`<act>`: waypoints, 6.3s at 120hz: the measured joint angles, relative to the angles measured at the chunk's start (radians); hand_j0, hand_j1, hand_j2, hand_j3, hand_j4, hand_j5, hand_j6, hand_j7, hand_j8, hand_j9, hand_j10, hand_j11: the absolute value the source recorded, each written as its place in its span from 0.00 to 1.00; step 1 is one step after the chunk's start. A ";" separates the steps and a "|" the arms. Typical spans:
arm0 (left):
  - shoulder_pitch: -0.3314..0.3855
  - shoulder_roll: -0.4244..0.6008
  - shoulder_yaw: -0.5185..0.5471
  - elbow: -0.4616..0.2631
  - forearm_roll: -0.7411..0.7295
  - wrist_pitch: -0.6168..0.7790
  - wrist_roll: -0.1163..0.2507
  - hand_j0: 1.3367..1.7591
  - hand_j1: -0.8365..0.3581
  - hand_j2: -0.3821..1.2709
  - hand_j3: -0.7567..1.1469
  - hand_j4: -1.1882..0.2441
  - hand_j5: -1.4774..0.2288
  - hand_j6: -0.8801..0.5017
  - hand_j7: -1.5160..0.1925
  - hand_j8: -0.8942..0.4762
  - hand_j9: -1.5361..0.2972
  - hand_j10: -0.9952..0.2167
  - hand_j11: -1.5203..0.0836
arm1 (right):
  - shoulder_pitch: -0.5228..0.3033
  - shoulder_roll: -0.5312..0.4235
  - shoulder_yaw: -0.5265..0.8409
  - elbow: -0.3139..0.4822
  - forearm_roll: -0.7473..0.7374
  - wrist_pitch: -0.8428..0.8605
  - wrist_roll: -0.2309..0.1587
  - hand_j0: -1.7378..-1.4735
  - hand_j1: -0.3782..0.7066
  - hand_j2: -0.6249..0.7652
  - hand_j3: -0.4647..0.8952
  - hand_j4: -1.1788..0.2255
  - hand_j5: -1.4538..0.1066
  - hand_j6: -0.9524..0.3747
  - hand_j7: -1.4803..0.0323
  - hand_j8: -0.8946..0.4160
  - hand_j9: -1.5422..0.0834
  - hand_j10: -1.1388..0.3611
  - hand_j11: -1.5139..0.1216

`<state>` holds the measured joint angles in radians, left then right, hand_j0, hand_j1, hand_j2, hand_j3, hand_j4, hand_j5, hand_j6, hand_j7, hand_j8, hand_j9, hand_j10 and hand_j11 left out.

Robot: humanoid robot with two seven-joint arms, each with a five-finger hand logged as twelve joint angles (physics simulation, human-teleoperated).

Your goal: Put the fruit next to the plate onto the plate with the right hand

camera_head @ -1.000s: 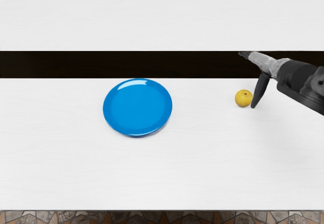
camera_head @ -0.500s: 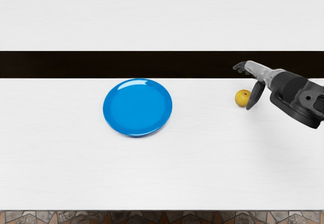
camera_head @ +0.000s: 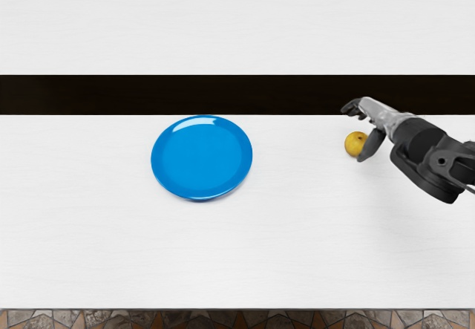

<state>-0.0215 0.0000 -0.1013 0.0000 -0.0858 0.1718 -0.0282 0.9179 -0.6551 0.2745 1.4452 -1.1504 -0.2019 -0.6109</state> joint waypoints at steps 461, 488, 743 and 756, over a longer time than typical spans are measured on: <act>0.000 0.000 0.000 0.000 0.000 0.000 0.000 0.76 0.99 0.23 0.40 0.83 0.87 0.64 0.89 0.65 0.84 0.82 0.95 | 0.012 0.234 0.060 0.078 -0.007 -0.139 0.000 0.30 0.57 0.51 0.34 0.45 0.48 0.31 0.51 0.34 0.51 0.40 0.49; 0.000 0.000 0.000 0.000 0.000 0.000 0.000 0.76 0.99 0.23 0.40 0.83 0.87 0.64 0.89 0.65 0.84 0.82 0.95 | 0.023 0.273 0.060 0.078 -0.007 -0.139 0.000 0.30 0.57 0.51 0.34 0.45 0.48 0.31 0.51 0.34 0.51 0.40 0.49; 0.000 0.000 0.000 0.000 0.000 0.000 0.000 0.76 0.99 0.23 0.40 0.83 0.87 0.64 0.89 0.65 0.84 0.82 0.95 | 0.032 0.488 0.056 0.012 -0.102 -0.168 0.000 0.30 0.08 0.45 0.34 0.80 0.89 0.68 0.93 0.65 0.91 0.72 0.88; 0.000 0.000 0.000 0.000 0.000 0.000 0.000 0.76 0.99 0.23 0.40 0.83 0.87 0.64 0.89 0.65 0.84 0.82 0.95 | 0.054 0.445 0.069 0.037 -0.067 -0.119 0.000 0.30 0.06 0.45 0.34 0.82 0.91 0.69 0.95 0.66 0.92 0.74 0.90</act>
<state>-0.0215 0.0000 -0.1012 0.0000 -0.0859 0.1718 -0.0284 0.9721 -0.2104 0.3437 1.4823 -1.2179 -0.3213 -0.6109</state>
